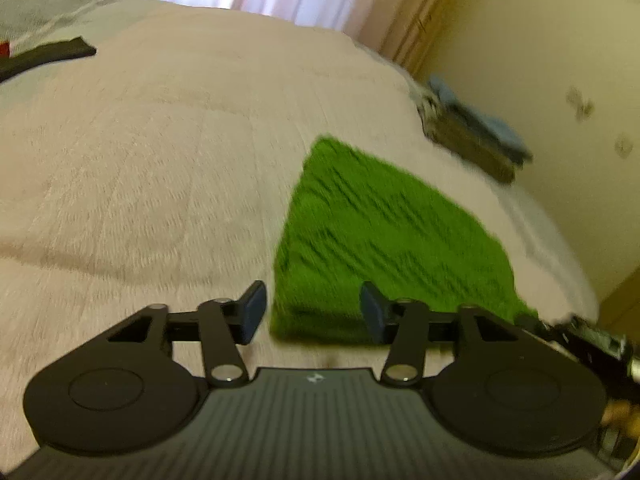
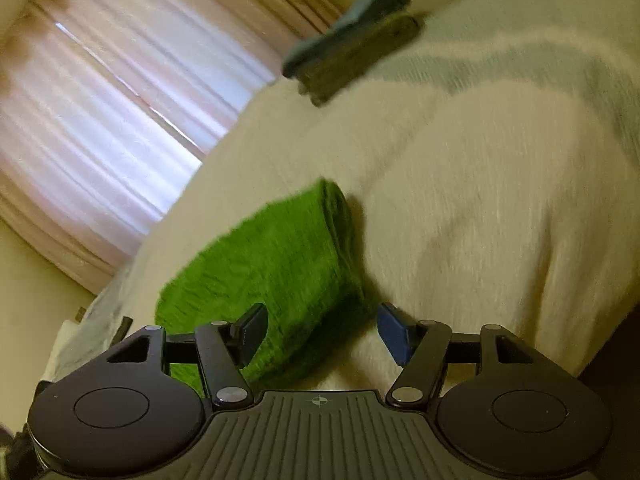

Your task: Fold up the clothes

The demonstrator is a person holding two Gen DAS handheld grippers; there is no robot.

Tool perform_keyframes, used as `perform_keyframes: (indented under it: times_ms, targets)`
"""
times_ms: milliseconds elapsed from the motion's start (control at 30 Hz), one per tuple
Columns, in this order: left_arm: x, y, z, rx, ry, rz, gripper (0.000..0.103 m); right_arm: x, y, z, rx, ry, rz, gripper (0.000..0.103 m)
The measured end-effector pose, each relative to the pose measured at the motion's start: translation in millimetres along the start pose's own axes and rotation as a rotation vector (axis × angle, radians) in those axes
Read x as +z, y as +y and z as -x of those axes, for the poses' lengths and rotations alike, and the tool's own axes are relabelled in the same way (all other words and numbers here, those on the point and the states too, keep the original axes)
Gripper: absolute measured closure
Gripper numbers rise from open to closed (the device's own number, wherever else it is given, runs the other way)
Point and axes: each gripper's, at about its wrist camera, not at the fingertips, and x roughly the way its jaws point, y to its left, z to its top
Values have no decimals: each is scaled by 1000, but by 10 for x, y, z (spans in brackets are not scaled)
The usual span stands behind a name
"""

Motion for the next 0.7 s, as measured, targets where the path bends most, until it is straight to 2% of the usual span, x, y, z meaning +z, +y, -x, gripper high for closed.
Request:
perform_keyframes:
  times_ms: [67,167,267,300,467,633,667,700]
  targets:
    - [131,159,-136,-50,18,57,43,87,-9,25,17,-3,15,39]
    - [306,387,-368,-129,60,142,43,239,-94,-48,34,27,4,37]
    - [431,570,-657,-202,121,224,43,369,-220,-205,42,75,-31,27]
    - [463,617,-753,-228,139,246,43,424,-256,-283,54,98,-43,26]
    - [531,743,-1230,-338,237,323,44,638,-433,-775,166,240,-122,26]
    - [586,725,-1564,-432,304,321,46,679,-469,-1207,309,363,-121,27]
    - [593,719,-1609,-446,313,318,48,687,-476,-1294,338,388,-121,37]
    - [599,713,-1650,-456,322,317,48,670,-478,-1358,345,407,-125,57]
